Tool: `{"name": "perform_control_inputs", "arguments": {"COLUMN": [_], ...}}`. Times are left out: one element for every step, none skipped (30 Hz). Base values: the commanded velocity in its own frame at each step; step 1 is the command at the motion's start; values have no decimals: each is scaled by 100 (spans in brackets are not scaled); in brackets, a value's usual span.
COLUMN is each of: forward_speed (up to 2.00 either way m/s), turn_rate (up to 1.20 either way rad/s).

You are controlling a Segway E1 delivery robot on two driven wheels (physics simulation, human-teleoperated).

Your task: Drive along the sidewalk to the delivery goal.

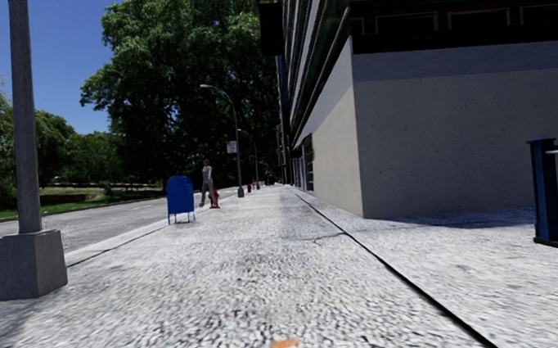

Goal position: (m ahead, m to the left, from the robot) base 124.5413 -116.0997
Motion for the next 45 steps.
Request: {"name": "perform_control_inputs", "arguments": {"forward_speed": [200,200,200,200,200,200,200,200,200,200,200,200,200,200,200,200,200,200,200,200,200,200,200,200,200,200,200,200,200,200,200,200,200,200,200,200,200,200,200,200,200,200,200,200,200], "turn_rate": [0,0,0,0,0,0,0,0,0,0,0,0,0,0,0,0,0,0,0,0,0,0,0,0,0,0,0,0,0,0,0,0,0,0,0,0,0,0,0,0,0,0,0,0,0]}}
